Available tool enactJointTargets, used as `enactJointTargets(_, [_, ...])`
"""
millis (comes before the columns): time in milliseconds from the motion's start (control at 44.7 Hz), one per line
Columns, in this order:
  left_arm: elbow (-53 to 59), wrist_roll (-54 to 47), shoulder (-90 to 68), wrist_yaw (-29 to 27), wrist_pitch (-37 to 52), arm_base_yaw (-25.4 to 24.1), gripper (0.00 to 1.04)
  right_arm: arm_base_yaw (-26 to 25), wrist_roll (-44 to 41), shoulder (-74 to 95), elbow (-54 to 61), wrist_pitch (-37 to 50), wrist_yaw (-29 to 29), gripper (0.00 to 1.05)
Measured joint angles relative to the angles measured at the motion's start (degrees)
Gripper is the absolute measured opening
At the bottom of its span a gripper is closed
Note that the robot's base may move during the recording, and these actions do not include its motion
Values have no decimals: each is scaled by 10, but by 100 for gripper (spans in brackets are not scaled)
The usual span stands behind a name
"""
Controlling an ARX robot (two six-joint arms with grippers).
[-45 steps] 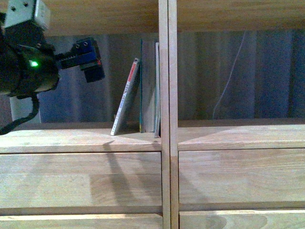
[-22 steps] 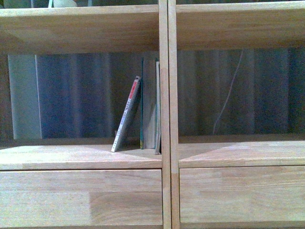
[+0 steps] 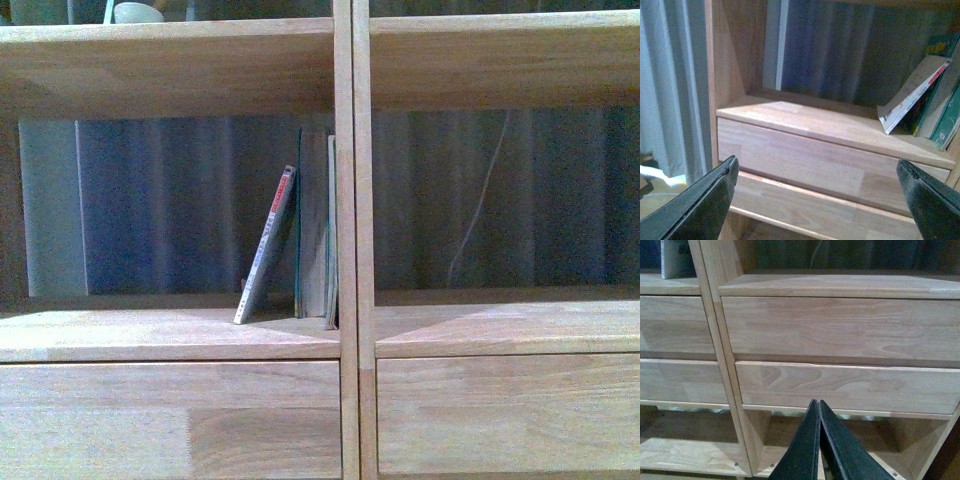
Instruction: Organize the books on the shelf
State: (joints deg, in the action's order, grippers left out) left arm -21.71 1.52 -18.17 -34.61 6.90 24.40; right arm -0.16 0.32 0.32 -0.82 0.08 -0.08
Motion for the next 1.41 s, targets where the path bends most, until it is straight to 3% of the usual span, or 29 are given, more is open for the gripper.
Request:
enactJointTargets(67, [23, 14, 11, -10, 0, 7, 97, 0, 0, 0, 0, 0, 0, 3])
enactJointTargets(134, [34, 9, 25, 47, -44, -5, 90, 0, 0, 0, 0, 0, 0, 3])
enactJointTargets(179, [60, -1, 46, 119, -76, -25, 80, 0, 0, 0, 0, 0, 0, 3])
enactJointTargets(224, [83, -3, 59, 153, -81, -44, 71, 0, 0, 0, 0, 0, 0, 3])
enactJointTargets(447, [134, -9, 108, 246, -80, -138, 22, 0, 0, 0, 0, 0, 0, 3])
enactJointTargets(514, [143, -9, 115, 267, -80, -155, 11, 0, 0, 0, 0, 0, 0, 3])
enactJointTargets(581, [150, -8, 124, 323, -80, -202, 3, 0, 0, 0, 0, 0, 0, 3])
enactJointTargets(693, [158, -10, 132, 337, -80, -237, 3, 0, 0, 0, 0, 0, 0, 3])
enactJointTargets(1118, [187, -11, 155, 345, -75, -241, 3, 0, 0, 0, 0, 0, 0, 4])
enactJointTargets(1163, [189, -11, 156, 345, -75, -241, 6, 0, -1, 0, 0, 0, 0, 14])
enactJointTargets(1409, [190, -11, 158, 345, -75, -241, 57, 0, -1, 0, 0, 0, 0, 64])
